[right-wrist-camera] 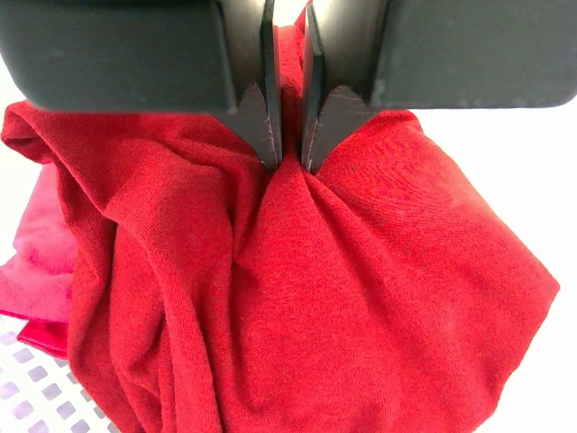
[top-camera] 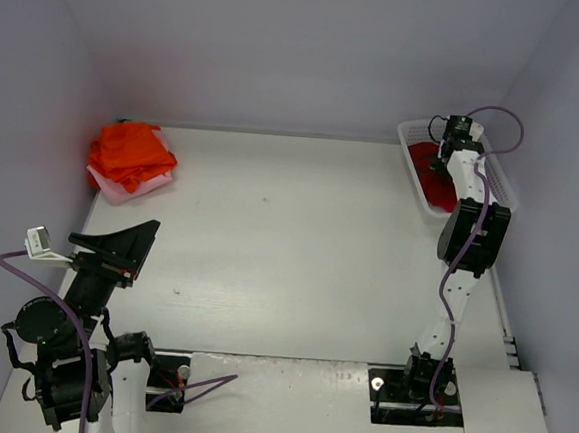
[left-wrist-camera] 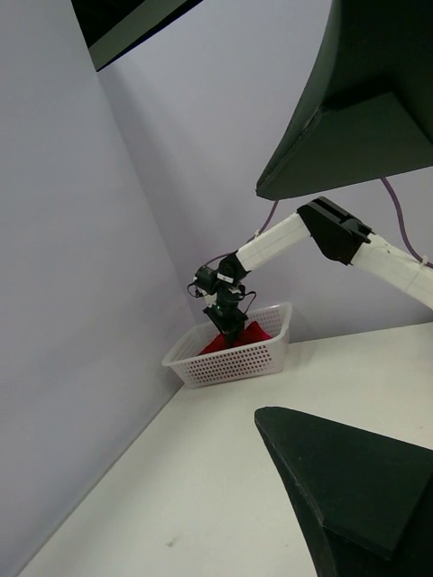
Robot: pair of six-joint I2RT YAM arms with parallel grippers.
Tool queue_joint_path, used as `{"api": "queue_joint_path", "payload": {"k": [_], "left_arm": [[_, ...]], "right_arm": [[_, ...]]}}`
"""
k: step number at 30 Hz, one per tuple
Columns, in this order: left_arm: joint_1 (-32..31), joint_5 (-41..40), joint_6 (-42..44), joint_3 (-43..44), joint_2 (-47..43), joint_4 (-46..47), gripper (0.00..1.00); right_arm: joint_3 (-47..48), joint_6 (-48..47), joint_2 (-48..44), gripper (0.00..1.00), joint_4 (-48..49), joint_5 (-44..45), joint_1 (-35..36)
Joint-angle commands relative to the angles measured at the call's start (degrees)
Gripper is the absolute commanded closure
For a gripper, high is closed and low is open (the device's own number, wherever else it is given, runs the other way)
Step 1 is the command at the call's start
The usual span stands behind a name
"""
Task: Fold and stack the t-shirts
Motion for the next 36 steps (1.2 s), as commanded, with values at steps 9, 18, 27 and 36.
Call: {"api": "queue_joint_path", "payload": {"k": [9, 18, 27, 36], "left_arm": [[0.33, 0.95, -0.85, 2.46, 0.45, 3.67, 0.07], [0.33, 0.86, -1.11, 6.50, 0.89, 2.53, 0.07], [0.42, 0.86, -1.64, 8.70, 0.98, 1.83, 0.07], [0.42, 0.69, -1.73, 10.11, 0.89, 1.04, 0.07]], "right_arm": [[3.18, 5.22, -15.25, 1.00, 1.29, 1.09, -0.54], [5.11, 6.10, -22.02, 1.00, 1.29, -0.84, -0.63], [7.04, 7.07, -29.05, 1.00, 1.46, -5.49, -0.54], [7.14, 12.77, -34.68, 1.00, 1.55, -19.89, -0.45]]}}
